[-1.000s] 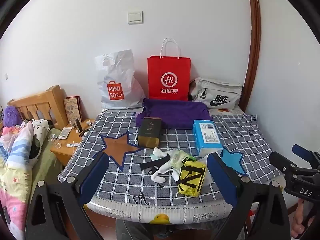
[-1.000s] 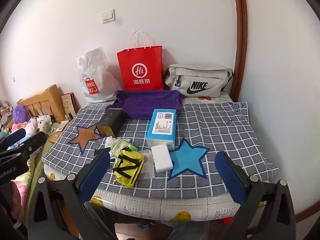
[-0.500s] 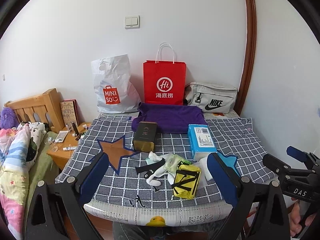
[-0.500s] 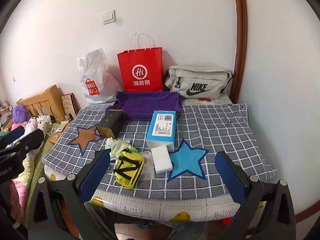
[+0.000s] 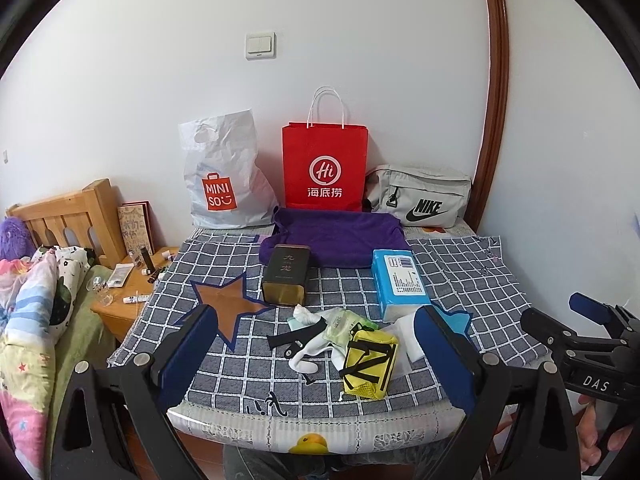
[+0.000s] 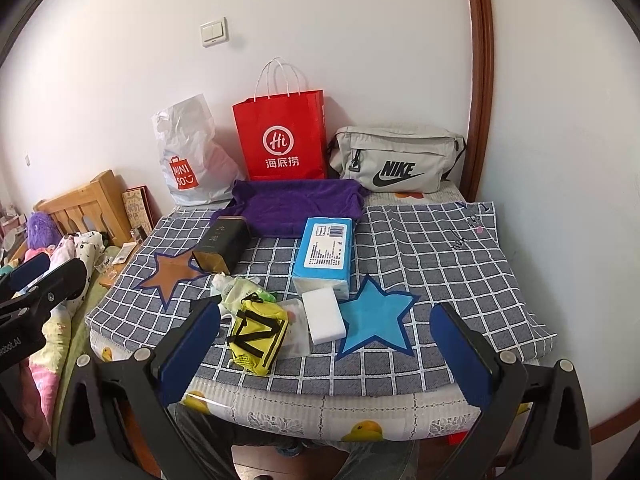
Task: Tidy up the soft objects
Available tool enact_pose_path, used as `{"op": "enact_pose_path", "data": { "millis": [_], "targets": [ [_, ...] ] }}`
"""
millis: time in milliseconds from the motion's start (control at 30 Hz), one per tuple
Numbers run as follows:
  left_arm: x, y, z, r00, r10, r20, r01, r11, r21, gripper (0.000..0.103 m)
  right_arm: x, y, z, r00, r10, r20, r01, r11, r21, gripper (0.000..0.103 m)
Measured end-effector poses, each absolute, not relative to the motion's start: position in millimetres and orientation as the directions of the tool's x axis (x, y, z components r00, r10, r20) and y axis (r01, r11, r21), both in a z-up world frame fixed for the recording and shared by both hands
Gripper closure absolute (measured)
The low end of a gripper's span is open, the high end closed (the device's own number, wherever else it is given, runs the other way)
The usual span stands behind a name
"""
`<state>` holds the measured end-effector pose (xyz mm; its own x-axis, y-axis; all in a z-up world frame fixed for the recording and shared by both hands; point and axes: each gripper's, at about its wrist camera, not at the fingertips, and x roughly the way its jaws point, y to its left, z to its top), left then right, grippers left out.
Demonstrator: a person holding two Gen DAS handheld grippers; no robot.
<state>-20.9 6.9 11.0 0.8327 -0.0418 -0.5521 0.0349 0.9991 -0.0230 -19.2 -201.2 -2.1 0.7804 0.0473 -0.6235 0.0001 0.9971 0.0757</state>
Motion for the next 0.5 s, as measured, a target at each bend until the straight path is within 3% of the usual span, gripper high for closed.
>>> {"op": "enact_pose_path", "data": {
  "millis": [500],
  "targets": [
    [-20.2,6.7,11.8,0.834,-0.039,-0.55,0.036,0.999,-0.017,0.004,-19.8,-204.5,1.9,0.793,0.033,-0.608,0.014,0.997,0.072,0.0]
  ]
}}
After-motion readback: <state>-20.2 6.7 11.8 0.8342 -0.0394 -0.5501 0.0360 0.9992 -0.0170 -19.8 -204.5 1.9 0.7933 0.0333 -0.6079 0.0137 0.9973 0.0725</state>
